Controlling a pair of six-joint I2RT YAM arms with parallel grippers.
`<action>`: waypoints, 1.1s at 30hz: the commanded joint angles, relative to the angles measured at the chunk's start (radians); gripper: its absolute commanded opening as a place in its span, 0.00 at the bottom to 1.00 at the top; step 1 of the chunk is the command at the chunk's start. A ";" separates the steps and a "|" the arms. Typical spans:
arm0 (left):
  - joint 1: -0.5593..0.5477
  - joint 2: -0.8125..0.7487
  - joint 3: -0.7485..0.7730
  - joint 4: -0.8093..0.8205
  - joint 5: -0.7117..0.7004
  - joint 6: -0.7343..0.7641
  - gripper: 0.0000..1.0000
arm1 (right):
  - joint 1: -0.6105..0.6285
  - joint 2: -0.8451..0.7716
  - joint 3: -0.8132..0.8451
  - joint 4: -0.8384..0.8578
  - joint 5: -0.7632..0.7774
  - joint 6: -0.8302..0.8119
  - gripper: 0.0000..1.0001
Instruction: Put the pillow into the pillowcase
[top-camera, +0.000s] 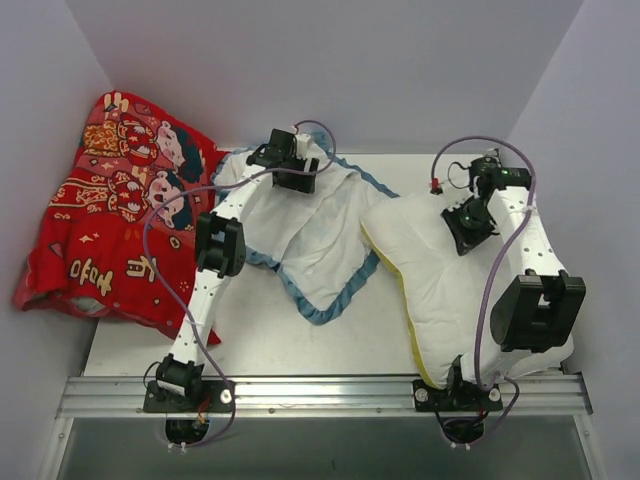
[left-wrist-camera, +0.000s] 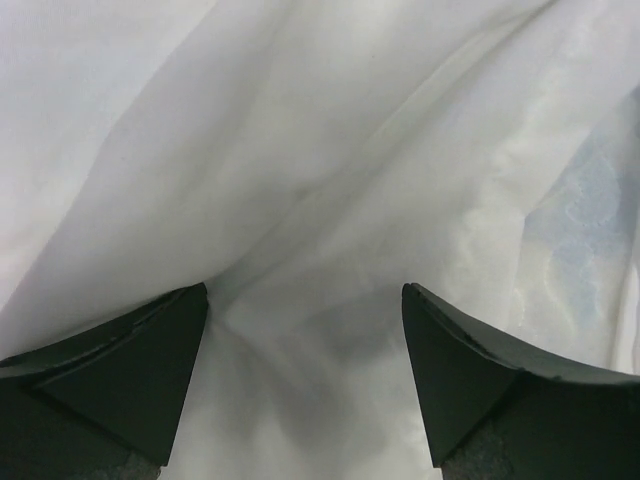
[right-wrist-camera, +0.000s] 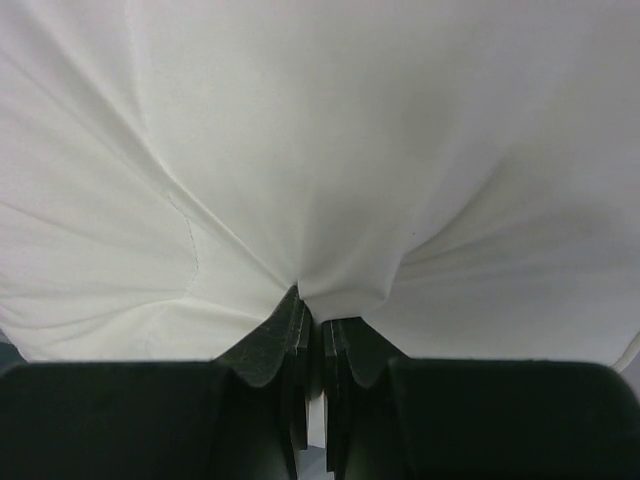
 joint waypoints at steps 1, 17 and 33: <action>0.040 -0.093 0.008 0.059 0.060 -0.031 0.91 | 0.079 0.019 -0.062 -0.123 -0.007 0.010 0.00; 0.161 -0.713 -0.773 0.023 0.163 0.115 0.94 | 0.231 0.251 0.004 0.133 0.013 -0.079 0.00; 0.171 -0.907 -0.983 0.084 0.223 0.087 0.94 | 0.167 0.209 0.120 0.110 -0.153 0.294 1.00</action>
